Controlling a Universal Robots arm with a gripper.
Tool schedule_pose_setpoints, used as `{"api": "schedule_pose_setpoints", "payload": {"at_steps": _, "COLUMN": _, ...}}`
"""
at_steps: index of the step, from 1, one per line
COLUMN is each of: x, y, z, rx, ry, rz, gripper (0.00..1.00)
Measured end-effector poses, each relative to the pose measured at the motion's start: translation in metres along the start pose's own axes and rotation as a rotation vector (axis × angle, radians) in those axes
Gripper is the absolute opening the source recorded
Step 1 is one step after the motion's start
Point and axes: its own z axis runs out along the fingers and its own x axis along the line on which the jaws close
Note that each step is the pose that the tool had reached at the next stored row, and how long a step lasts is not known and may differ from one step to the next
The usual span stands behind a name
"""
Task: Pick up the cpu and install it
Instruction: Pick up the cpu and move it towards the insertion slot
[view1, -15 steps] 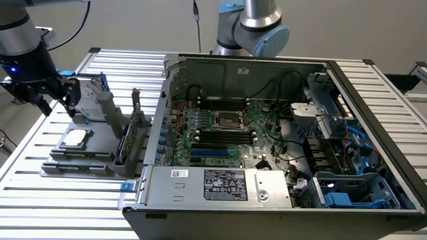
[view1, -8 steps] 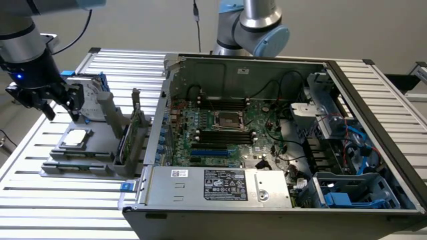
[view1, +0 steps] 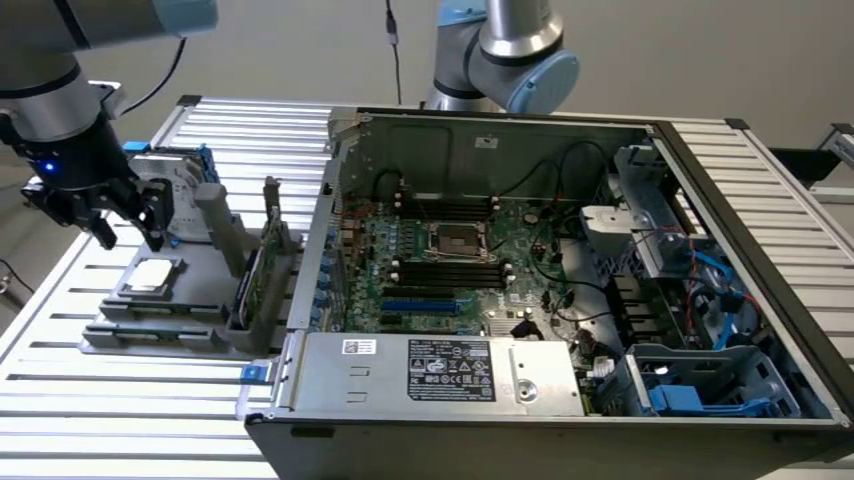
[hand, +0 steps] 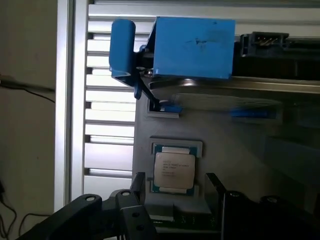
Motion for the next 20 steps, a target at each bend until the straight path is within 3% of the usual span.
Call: {"api": "schedule_pose_setpoints", "payload": {"at_steps": 20, "x": -0.002, "y": -0.006, "z": 0.0363, "rx": 0.0001, "ry": -0.0008, "rz": -0.005, "gripper": 0.6}}
